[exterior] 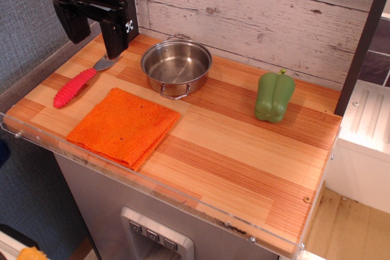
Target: PICK UP THE SPOON AND PUT ANOTHER SIDE OF THE TABLE
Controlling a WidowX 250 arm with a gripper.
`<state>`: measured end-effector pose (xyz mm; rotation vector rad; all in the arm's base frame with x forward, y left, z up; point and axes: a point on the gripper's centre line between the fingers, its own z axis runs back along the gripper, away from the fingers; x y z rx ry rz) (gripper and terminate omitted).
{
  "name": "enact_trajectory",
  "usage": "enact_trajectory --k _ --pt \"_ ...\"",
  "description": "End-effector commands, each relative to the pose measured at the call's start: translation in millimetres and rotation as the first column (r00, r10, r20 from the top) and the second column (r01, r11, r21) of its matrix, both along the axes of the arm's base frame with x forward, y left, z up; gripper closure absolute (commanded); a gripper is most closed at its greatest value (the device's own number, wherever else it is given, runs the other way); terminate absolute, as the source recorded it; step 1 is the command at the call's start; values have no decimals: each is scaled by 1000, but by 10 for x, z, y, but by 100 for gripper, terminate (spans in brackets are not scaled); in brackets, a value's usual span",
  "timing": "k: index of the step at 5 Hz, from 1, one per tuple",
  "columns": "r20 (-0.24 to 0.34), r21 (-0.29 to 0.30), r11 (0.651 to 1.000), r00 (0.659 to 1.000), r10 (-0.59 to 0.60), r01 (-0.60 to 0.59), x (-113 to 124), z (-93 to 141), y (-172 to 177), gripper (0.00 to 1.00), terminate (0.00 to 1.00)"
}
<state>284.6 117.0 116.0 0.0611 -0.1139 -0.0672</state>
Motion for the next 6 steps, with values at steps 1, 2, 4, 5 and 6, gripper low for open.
enact_trajectory --k 1,2,4,5,6 --pt "0 0 1000 1000 0 0 0 0 0 0 0" --pt "31 -109 992 998 -53 56 136 12 140 0 0" --pt "8 -90 996 1000 20 -19 84 -115 802 0 0" --pt "-24 -63 997 999 -46 45 116 -320 688 0 0" --pt "-44 -48 998 998 -33 31 82 -496 688 0 0"
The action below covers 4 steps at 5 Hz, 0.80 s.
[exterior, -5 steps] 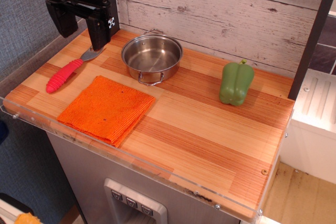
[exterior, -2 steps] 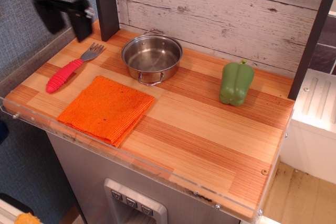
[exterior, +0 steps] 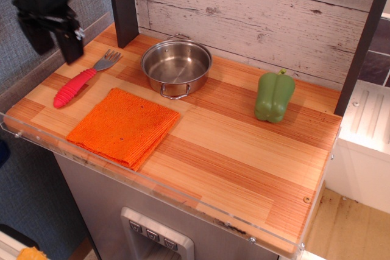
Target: PICK UP THE SPOON AND PUT ANOTHER SIDE OF THE TABLE
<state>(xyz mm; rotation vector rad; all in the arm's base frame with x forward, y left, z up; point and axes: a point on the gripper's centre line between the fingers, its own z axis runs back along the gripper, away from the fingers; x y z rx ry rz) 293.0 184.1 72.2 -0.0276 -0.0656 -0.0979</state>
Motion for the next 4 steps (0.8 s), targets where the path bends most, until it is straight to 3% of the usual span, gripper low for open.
enact_trajectory --k 1,2,3,4 --pt "-27 93 995 999 33 -30 7 -291 142 0 0" --pt "-62 139 989 996 64 -55 -3 -397 319 0 0" --pt "-79 136 988 993 84 -73 -15 -497 395 0 0" --pt "-100 132 990 993 68 -55 -24 -603 346 100 0"
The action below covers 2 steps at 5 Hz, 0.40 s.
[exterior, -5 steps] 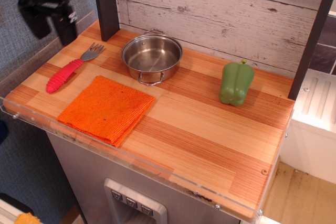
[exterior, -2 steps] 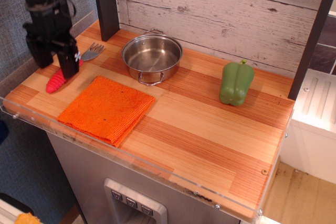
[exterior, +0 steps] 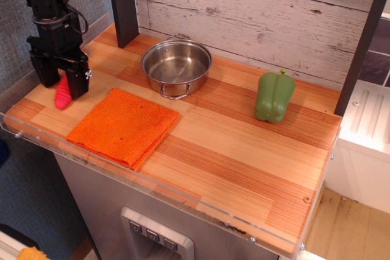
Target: PICK UP THE SPOON AND PUT ANOTHER SIDE OF THE TABLE
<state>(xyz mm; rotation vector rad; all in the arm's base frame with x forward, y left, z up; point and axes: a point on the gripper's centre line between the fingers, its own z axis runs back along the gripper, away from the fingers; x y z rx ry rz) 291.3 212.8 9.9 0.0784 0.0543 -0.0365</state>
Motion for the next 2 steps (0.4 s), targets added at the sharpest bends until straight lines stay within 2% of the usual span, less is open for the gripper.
enact_trajectory --k 1,2 --pt "41 25 999 999 -30 29 -8 114 -36 100 0" --pt "61 13 999 997 -51 51 -10 228 -133 100 0"
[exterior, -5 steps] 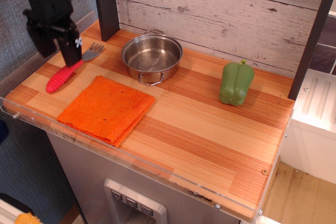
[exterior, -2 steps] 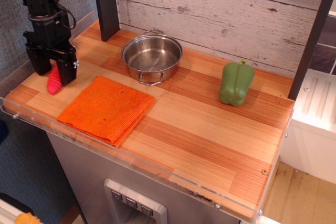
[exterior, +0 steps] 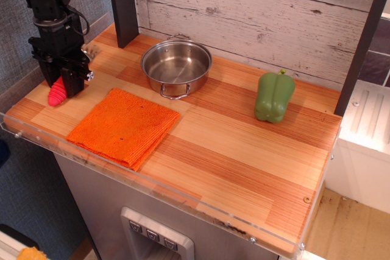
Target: PICK UP THE SPOON AND PUT ANOTHER SIDE OF THE TABLE
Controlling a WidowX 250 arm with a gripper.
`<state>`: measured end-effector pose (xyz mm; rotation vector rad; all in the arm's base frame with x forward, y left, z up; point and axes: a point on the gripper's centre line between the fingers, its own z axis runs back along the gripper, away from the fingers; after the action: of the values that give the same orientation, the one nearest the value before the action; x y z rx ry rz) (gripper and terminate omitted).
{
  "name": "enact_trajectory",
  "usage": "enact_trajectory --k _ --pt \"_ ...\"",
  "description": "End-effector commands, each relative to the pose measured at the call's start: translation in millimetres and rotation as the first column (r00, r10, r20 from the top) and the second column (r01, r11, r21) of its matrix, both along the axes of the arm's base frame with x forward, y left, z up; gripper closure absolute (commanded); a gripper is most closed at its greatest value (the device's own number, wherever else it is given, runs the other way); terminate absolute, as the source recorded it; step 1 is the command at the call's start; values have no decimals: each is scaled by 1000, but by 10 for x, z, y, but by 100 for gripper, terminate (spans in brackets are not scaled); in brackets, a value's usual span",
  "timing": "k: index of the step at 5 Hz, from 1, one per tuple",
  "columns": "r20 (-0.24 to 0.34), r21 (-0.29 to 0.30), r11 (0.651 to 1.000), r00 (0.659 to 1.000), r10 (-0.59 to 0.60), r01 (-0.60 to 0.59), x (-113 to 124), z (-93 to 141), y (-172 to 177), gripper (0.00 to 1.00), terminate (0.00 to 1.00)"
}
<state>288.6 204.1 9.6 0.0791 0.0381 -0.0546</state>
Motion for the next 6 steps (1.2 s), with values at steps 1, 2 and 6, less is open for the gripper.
enact_trajectory --k 1,2,6 --pt "120 -41 998 992 -35 41 -38 578 -182 100 0" --pt "237 -97 995 971 -14 38 -201 1076 -416 100 0" --pt "100 -152 955 965 -241 254 -624 711 -1806 100 0"
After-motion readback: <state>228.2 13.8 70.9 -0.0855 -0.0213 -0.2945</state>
